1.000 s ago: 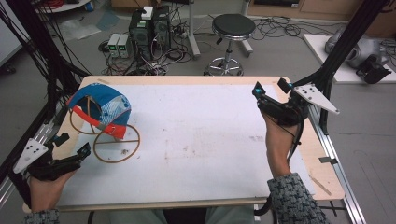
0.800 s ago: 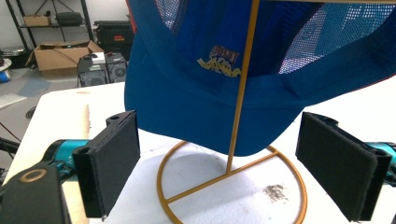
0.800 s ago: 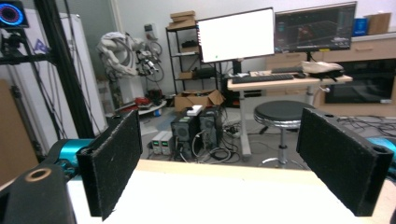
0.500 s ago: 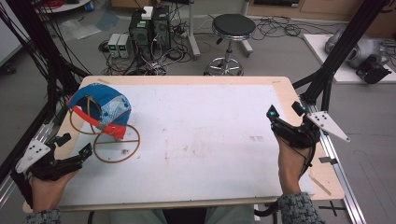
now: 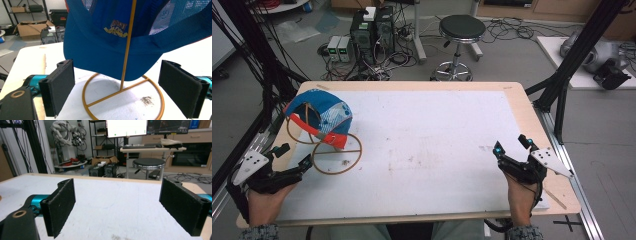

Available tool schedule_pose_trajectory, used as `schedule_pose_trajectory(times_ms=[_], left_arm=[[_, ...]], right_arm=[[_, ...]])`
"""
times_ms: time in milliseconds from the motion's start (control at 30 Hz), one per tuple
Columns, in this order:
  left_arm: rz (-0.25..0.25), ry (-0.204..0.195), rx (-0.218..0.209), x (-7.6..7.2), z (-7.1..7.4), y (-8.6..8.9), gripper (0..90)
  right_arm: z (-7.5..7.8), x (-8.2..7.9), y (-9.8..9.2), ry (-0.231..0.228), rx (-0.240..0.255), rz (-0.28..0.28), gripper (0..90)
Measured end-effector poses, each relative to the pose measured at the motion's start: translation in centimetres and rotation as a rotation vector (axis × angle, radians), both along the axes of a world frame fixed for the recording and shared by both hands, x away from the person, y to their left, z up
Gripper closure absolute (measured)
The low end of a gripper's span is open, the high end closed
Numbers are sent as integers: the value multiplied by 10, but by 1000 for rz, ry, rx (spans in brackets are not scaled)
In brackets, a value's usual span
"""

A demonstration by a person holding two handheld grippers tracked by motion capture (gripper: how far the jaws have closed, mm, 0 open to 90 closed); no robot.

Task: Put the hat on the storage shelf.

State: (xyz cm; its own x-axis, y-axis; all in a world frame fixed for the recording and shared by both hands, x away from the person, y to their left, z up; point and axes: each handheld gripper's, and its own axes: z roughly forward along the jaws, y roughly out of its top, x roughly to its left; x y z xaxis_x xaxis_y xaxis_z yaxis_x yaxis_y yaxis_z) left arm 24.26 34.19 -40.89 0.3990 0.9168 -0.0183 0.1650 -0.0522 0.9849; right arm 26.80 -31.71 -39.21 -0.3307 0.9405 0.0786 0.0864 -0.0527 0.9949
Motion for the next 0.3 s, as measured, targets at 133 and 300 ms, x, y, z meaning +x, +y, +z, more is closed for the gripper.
schedule_pose_trajectory(times_ms=[133,300], left_arm=[[0,3,3,0,-1,0,139],[-1,3,4,1,-1,-1,139]], right_arm=[[-10,-2,1,20,-2,1,127],[-12,-4,0,8,3,-1,126]])
